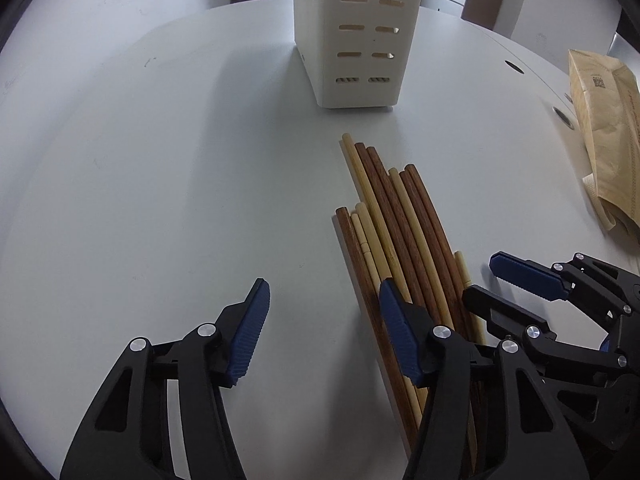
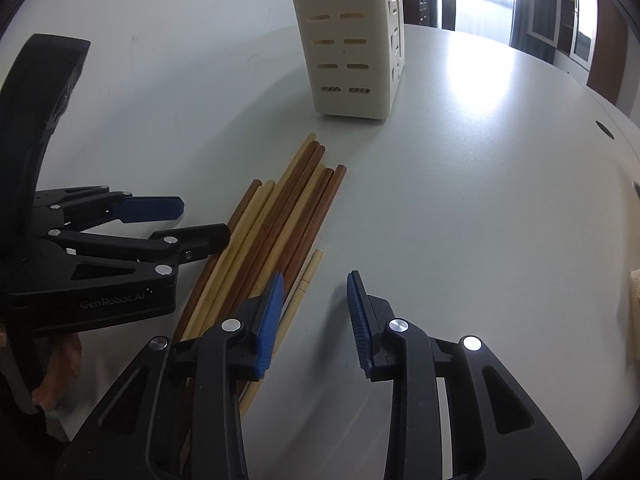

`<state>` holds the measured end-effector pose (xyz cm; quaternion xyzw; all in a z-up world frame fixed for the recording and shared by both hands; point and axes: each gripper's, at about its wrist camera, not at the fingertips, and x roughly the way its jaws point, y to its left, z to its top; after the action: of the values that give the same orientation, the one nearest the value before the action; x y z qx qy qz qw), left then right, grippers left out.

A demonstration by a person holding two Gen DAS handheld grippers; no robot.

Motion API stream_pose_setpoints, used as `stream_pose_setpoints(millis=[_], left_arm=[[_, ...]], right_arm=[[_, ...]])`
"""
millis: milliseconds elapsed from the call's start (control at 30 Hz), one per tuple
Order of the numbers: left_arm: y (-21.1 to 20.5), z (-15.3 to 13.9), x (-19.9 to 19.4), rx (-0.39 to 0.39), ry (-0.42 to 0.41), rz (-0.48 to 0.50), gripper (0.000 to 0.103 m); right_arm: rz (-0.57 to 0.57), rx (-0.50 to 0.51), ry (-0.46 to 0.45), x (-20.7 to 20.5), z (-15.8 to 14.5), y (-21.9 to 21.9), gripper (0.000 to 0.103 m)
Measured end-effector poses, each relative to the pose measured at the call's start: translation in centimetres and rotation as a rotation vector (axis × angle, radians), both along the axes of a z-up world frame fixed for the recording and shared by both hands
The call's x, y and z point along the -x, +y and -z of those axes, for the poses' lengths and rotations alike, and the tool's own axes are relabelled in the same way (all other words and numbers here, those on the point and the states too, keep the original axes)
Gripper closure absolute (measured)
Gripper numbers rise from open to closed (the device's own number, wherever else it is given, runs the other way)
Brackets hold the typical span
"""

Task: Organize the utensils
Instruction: 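Close the right tool on a light chopstick while the left tool grasps a dark brown chopstick, then lift both held chopsticks upright and carry them over the cream utensil holder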

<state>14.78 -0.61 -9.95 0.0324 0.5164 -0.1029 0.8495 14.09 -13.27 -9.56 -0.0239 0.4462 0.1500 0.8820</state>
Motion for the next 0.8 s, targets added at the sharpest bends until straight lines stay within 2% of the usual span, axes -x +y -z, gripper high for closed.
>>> stream_pose_setpoints(millis=[33, 100, 200, 367, 500, 567, 600, 800], left_arm=[[0.3, 0.1, -0.2, 0.021, 0.004, -0.002, 0.045], [0.8, 0.0, -0.5, 0.029, 0.002, -0.013, 0.046], [0.8, 0.1, -0.8, 0.010, -0.008, -0.010, 0.048], [-0.3, 0.2, -1.1, -0.042, -0.024, 0.002, 0.050], [-0.4, 0.0, -1.5, -0.023, -0.013, 0.025, 0.065], [-0.5, -0.2, -2.0, 0.005, 0.011, 0.038, 0.081], [-0.4, -0.2, -2.3, 0.019, 0.025, 0.044, 0.092], [-0.7, -0.1, -3.8, 0.041, 0.052, 0.076, 0.096]], right_arm=[[0.001, 0.019, -0.009, 0.0, 0.0, 0.1, 0.070], [0.011, 0.051, -0.014, -0.2, 0.1, 0.2, 0.084], [0.014, 0.052, -0.022, -0.1, 0.0, 0.1, 0.088], [0.000, 0.060, -0.026, -0.4, 0.2, 0.5, 0.088], [0.005, 0.053, -0.035, -0.2, 0.2, 0.5, 0.095], [0.000, 0.043, -0.038, -0.3, 0.2, 0.4, 0.097], [-0.007, 0.032, -0.035, -0.3, 0.2, 0.4, 0.097], [-0.007, -0.024, -0.036, -0.6, 0.0, -0.5, 0.097]])
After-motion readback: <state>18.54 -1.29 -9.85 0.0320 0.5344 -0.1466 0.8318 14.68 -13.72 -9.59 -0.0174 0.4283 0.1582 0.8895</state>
